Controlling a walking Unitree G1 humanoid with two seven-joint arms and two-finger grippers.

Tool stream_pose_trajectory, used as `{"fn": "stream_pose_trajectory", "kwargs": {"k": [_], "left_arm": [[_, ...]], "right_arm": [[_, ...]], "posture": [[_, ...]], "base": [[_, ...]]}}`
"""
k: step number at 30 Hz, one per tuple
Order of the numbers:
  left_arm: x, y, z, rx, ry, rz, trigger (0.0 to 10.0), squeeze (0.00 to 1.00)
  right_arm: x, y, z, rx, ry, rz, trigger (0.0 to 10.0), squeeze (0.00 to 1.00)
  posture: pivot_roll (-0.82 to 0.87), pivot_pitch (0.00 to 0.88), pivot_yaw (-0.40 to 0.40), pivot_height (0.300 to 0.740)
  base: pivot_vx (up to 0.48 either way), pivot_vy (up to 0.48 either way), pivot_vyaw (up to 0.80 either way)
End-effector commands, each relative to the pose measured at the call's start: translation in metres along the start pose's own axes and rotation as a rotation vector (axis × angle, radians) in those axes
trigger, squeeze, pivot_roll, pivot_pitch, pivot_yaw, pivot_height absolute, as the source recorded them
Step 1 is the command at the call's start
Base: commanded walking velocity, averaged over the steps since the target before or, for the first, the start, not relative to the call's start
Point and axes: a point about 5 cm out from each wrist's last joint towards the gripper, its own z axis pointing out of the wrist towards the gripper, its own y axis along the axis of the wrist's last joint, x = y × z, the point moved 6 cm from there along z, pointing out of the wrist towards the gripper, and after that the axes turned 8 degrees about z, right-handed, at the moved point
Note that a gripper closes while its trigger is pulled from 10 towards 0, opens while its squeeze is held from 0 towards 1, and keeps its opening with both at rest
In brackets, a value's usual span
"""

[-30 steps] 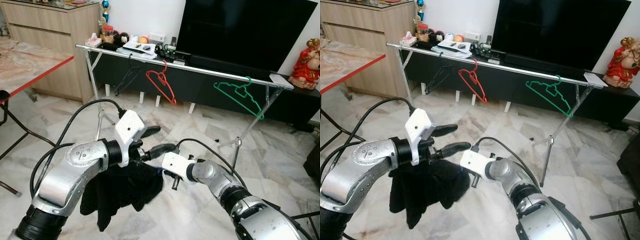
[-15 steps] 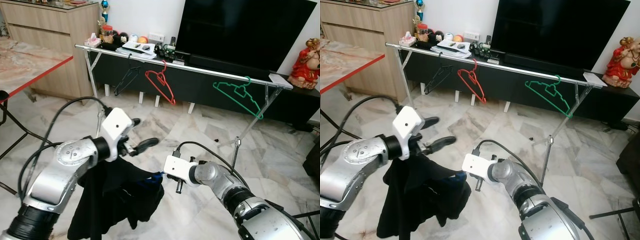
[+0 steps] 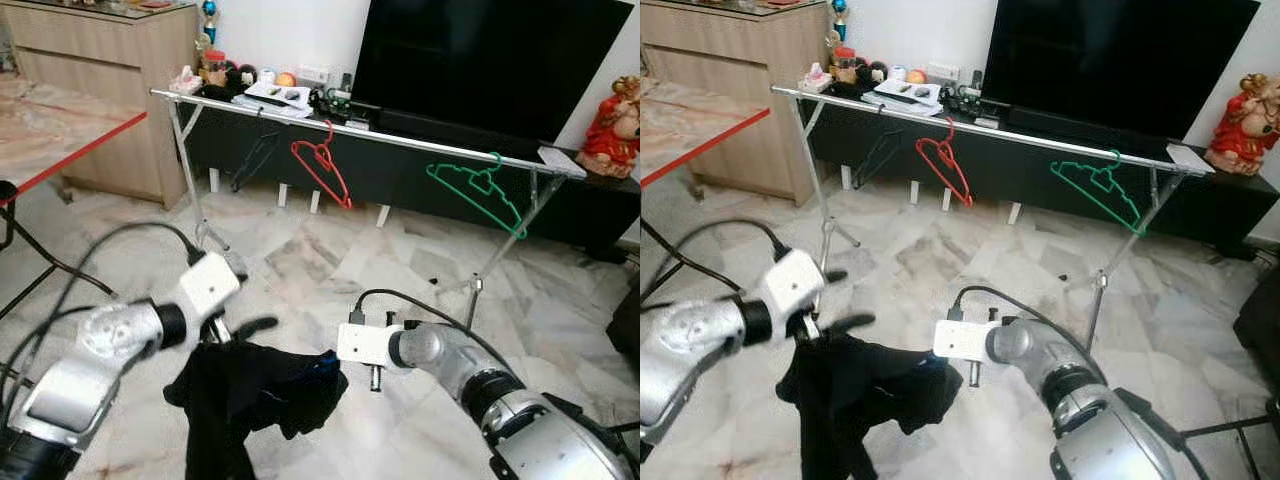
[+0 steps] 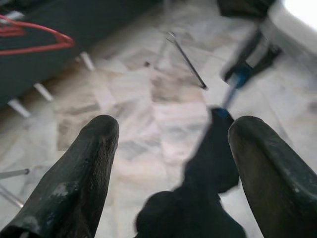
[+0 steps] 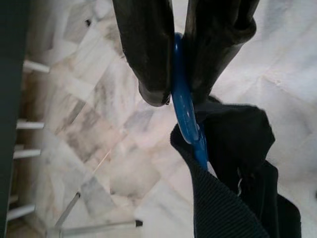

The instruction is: Hang hanger

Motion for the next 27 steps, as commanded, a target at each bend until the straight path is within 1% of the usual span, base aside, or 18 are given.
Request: {"fn": "stream_pose_trajectory", "kwargs": {"k": [1,2,3,5,6,7,11,12,14,15,16,17,18,19,23,24,25,27], "left_arm": [[-0.006,0.003,0.008,-0.001,-0.032,0.054,10.0,0.0],[-0.011,0.0,0.013,0.015,-0.053,0.086,10.0,0.0],[-0.011,0.0,0.013,0.015,-0.053,0.086,10.0,0.0],[-0.018,0.0,0.02,0.021,-0.083,0.105,10.0,0.0],[-0.022,0.002,0.023,0.011,-0.101,0.107,10.0,0.0],[-0.022,0.002,0.023,0.011,-0.101,0.107,10.0,0.0],[-0.028,0.008,0.031,-0.011,-0.137,0.106,10.0,0.0],[-0.034,0.008,0.034,-0.011,-0.173,0.104,10.0,0.0],[-0.036,0.008,0.034,-0.011,-0.184,0.104,10.0,0.0],[-0.041,0.007,0.035,-0.005,-0.21,0.099,10.0,1.0],[-0.041,0.007,0.035,-0.005,-0.21,0.099,10.0,1.0],[-0.045,0.006,0.036,0.004,-0.234,0.095,10.0,1.0],[-0.055,0.0,0.037,0.034,-0.28,0.101,10.0,1.0],[-0.055,0.0,0.037,0.034,-0.28,0.101,10.0,1.0],[-0.068,-0.012,0.039,0.113,-0.339,0.128,10.0,1.0],[-0.069,-0.013,0.04,0.122,-0.34,0.137,10.0,0.89],[-0.069,-0.014,0.041,0.127,-0.335,0.138,10.0,0.0],[-0.07,-0.014,0.046,0.136,-0.317,0.12,10.0,0.0]], "right_arm": [[-0.013,0.013,-0.007,-0.032,-0.004,-0.07,0.0,0.0],[-0.012,0.018,-0.008,-0.039,0.024,-0.115,0.0,0.0],[-0.012,0.018,-0.008,-0.039,0.024,-0.115,0.0,0.0],[-0.01,0.023,-0.009,-0.048,0.056,-0.166,0.0,0.0],[-0.01,0.025,-0.01,-0.051,0.07,-0.191,0.0,0.0],[-0.01,0.025,-0.01,-0.051,0.07,-0.191,0.0,0.0],[-0.003,0.028,-0.011,-0.06,0.129,-0.267,0.0,0.0],[0.002,0.031,-0.012,-0.07,0.162,-0.284,0.0,0.0],[0.003,0.031,-0.012,-0.074,0.169,-0.287,0.0,0.0],[0.003,0.034,-0.012,-0.08,0.176,-0.293,0.0,0.0],[0.003,0.034,-0.012,-0.08,0.176,-0.293,0.0,0.0],[0.003,0.036,-0.012,-0.085,0.176,-0.296,0.0,0.0],[0.002,0.04,-0.012,-0.094,0.173,-0.302,0.0,0.0],[0.002,0.04,-0.012,-0.094,0.173,-0.302,0.0,0.0],[-0.001,0.046,-0.011,-0.106,0.155,-0.296,0.0,0.0],[-0.001,0.046,-0.011,-0.106,0.153,-0.295,0.0,0.0],[-0.002,0.047,-0.01,-0.106,0.147,-0.293,0.0,0.0],[-0.004,0.048,-0.01,-0.107,0.127,-0.285,0.0,0.0]], "posture": [[0.21,0.0,-0.169,0.74],[0.21,0.0,-0.169,0.74],[0.21,0.0,-0.169,0.74],[0.21,0.0,-0.169,0.74],[0.21,0.0,-0.17,0.74],[0.21,0.0,-0.17,0.74],[0.21,0.0,-0.171,0.74],[0.21,0.0,-0.171,0.74],[0.21,0.0,-0.171,0.74],[0.2,0.0,-0.169,0.74],[0.2,0.0,-0.169,0.74],[0.2,0.0,-0.169,0.74],[0.2,0.0,-0.169,0.74],[0.2,0.0,-0.169,0.74],[0.21,0.0,-0.169,0.74],[0.21,0.0,-0.169,0.74],[0.21,0.0,-0.169,0.74],[0.21,0.0,-0.168,0.74]], "base": [[0.0,0.0,0.0],[0.0,0.0,0.0],[0.0,0.0,0.0],[0.0,0.0,0.0],[0.0,0.0,0.0],[0.0,0.0,0.0],[0.0,0.0,0.0],[0.0,0.0,0.0],[0.0,0.0,0.0],[0.0,0.0,0.0],[0.0,0.0,0.0],[0.0,0.0,0.0],[0.0,0.0,0.0],[0.0,0.0,0.0],[0.0,0.0,0.0],[0.0,0.0,0.0],[0.0,0.0,0.0],[0.0,0.0,0.0]]}}
